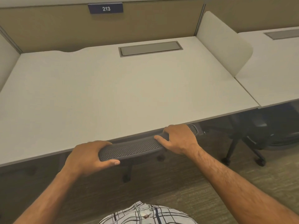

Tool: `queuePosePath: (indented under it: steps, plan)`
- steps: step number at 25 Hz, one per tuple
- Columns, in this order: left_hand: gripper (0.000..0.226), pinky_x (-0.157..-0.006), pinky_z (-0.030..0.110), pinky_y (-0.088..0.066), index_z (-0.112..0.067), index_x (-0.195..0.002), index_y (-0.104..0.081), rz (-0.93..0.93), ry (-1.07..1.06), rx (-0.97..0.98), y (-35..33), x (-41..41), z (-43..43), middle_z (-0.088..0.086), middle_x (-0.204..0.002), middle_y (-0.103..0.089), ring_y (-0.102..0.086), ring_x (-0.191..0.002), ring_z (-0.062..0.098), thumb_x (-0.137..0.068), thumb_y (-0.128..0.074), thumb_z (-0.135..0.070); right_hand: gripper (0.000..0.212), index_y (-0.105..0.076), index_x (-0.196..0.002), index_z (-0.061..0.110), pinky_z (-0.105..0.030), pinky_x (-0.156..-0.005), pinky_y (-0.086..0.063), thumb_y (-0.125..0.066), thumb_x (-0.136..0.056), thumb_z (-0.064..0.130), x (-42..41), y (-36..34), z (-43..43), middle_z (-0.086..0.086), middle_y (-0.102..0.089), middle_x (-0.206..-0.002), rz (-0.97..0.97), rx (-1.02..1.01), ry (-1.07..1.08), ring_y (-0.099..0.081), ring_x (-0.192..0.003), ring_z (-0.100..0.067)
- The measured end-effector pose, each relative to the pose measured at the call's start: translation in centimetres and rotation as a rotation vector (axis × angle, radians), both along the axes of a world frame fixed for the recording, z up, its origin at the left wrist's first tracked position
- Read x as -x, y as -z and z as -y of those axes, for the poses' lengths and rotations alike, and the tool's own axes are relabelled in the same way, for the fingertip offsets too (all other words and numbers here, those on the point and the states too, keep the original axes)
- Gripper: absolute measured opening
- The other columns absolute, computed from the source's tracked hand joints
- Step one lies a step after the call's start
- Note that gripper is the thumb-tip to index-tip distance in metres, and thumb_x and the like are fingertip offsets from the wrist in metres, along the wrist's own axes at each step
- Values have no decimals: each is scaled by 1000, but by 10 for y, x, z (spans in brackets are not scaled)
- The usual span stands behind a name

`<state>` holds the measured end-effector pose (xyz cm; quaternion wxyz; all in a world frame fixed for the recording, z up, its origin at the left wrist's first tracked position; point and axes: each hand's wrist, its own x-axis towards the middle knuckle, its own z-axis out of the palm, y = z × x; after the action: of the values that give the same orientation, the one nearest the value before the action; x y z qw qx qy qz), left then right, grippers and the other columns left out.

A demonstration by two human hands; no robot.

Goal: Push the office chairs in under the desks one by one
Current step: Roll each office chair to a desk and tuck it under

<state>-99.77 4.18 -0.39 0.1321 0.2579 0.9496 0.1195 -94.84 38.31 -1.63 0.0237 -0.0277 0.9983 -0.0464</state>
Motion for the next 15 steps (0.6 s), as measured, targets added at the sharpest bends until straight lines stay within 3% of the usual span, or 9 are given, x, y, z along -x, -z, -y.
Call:
queuePosePath:
  steps: [8,11,15]
  plan:
    - [95,-84,31,-46,-42,-125,-60,-1,-21,-3,5,-3,0,-25,-117,-65,-61,-107,8,-58,-33,-104,72,-67,-85,19,-41,-79,-53,-28,-92,78,-3,5,-3,3,-67,-80,-10,44,15,-61,-74,-17]
    - [93,-93,30,-44,-37,-137,-50,35,13,-11,6,-9,3,-20,-135,-57,-55,-121,9,-66,-41,-97,75,-70,-115,18,-43,-100,-46,-33,-91,79,-12,2,-1,0,-72,-112,-6,105,17,-64,-103,-21]
    - [107,-120,42,-26,-31,-154,-28,-66,45,1,-4,-20,-7,-3,-163,-28,-28,-148,18,-68,-40,-95,81,-51,-143,21,-46,-118,-27,-39,-90,80,-30,-19,2,-1,-50,-151,-58,103,36,-43,-139,-22]
